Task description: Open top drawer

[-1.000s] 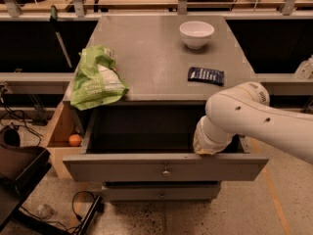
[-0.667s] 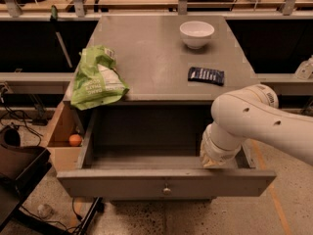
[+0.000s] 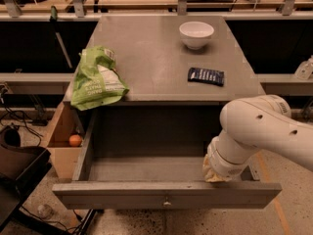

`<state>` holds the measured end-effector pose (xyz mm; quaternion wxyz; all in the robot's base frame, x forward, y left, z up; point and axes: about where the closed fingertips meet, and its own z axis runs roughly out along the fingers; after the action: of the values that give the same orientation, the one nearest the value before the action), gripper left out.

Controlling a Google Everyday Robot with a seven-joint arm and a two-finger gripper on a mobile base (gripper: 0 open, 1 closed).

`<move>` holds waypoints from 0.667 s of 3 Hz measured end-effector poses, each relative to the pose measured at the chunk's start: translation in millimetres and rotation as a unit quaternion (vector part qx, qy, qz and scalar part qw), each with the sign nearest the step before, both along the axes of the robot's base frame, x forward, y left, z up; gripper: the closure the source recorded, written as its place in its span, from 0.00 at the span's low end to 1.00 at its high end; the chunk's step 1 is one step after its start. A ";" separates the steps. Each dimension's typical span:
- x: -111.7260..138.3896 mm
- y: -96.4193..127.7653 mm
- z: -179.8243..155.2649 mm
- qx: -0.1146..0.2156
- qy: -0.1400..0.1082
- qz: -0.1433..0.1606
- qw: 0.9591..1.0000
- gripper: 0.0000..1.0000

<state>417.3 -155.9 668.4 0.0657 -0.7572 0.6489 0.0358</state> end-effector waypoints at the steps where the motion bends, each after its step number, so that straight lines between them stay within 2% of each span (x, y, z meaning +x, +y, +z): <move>1: -9.4 2.0 1.7 0.008 0.012 0.002 1.000 1.00; 2: -9.5 2.0 4.5 0.008 0.012 0.002 1.000 1.00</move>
Offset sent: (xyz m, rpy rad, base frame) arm -0.1303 -0.0062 -0.0104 0.1363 0.3172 -0.0209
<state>407.7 -153.9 672.9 0.0639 -0.7577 0.6476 0.0499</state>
